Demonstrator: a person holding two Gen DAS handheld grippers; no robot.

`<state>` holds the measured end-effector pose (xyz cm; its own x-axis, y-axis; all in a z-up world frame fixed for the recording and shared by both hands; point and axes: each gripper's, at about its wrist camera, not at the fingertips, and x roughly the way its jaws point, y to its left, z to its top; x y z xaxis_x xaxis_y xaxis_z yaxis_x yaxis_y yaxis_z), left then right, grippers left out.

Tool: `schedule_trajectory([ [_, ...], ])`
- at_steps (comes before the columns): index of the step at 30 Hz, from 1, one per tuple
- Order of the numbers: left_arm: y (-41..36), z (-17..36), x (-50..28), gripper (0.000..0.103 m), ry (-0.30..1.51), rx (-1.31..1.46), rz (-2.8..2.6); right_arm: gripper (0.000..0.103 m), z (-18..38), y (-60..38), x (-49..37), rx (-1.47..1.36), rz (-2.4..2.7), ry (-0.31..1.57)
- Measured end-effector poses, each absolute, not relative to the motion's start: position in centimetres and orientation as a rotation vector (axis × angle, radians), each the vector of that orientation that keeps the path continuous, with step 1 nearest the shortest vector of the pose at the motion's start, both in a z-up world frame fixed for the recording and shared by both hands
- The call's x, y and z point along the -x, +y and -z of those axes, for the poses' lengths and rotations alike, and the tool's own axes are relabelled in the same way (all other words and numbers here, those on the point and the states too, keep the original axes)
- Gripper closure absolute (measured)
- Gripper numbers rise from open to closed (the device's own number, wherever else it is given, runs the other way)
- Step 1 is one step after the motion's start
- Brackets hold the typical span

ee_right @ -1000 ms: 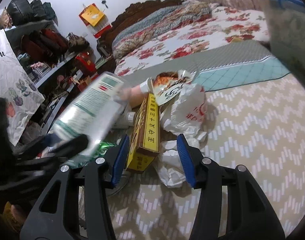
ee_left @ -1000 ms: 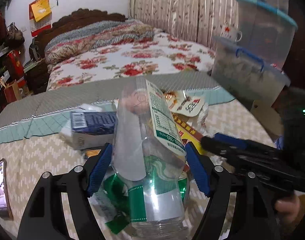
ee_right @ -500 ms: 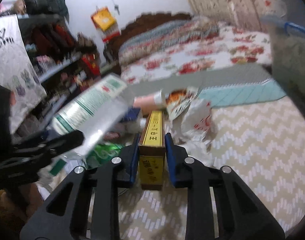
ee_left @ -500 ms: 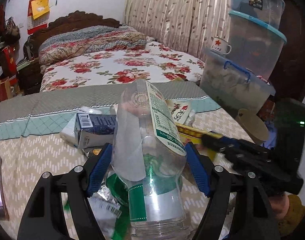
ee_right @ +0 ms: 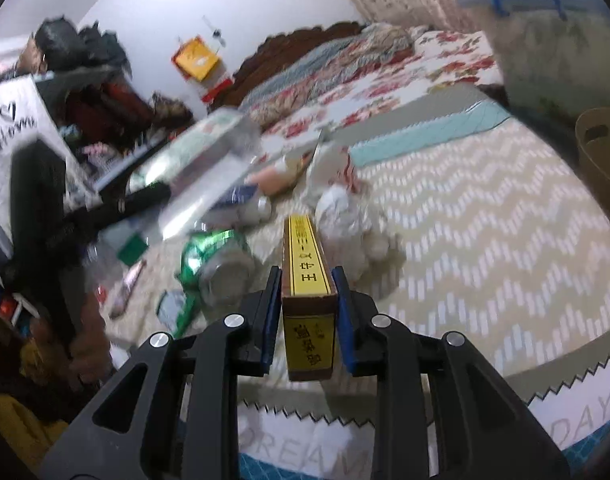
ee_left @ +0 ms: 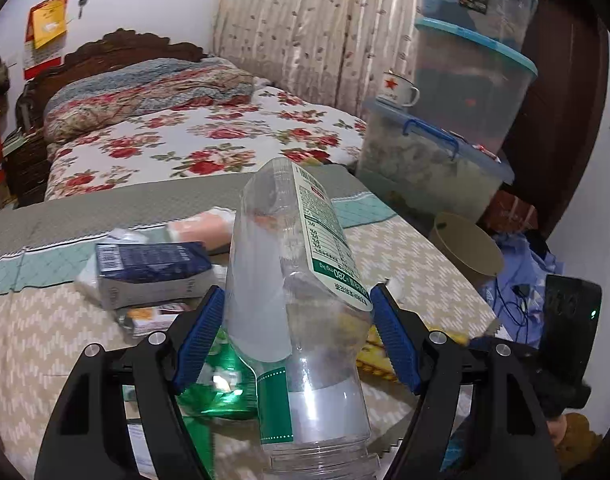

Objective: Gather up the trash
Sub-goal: 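Carry the bottle and yellow box to the beige bin and release both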

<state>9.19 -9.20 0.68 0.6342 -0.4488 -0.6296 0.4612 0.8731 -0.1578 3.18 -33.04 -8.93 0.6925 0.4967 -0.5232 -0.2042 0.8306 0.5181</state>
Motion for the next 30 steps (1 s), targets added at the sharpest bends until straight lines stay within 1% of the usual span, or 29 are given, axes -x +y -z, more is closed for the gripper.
schedule_trajectory([
  [5, -11.2, -0.8, -8.3, 0.032, 0.71, -0.06, 0.541, 0.074, 10.2, -30.6, -3.8, -0.347, -0.435, 0.785],
  [8, -11.7, -1.0, -8.1, 0.032, 0.707, -0.074, 0.54, 0.077, 10.4, -29.9, -3.4, -0.322, -0.453, 0.776],
  [13, -12.5, -1.8, -8.2, 0.032, 0.699, -0.074, 0.557, 0.077, 9.7, -31.8, -2.5, -0.437, -0.527, 0.743],
  [18, -15.4, -2.3, -8.8, 0.032, 0.706, -0.101, 0.613, 0.077, 9.6, -37.0, -1.2, -0.576, -0.454, 0.703],
  [25, -24.7, -1.7, -10.4, 0.032, 0.762, -0.16, 0.798, 0.077, 10.2, -47.0, 2.3, -0.814, -0.316, 0.557],
  [30, -33.9, 0.0, -12.3, 0.032, 0.842, -0.22, 0.942, 0.077, 10.8, -54.8, 4.0, -0.942, -0.096, 0.461],
])
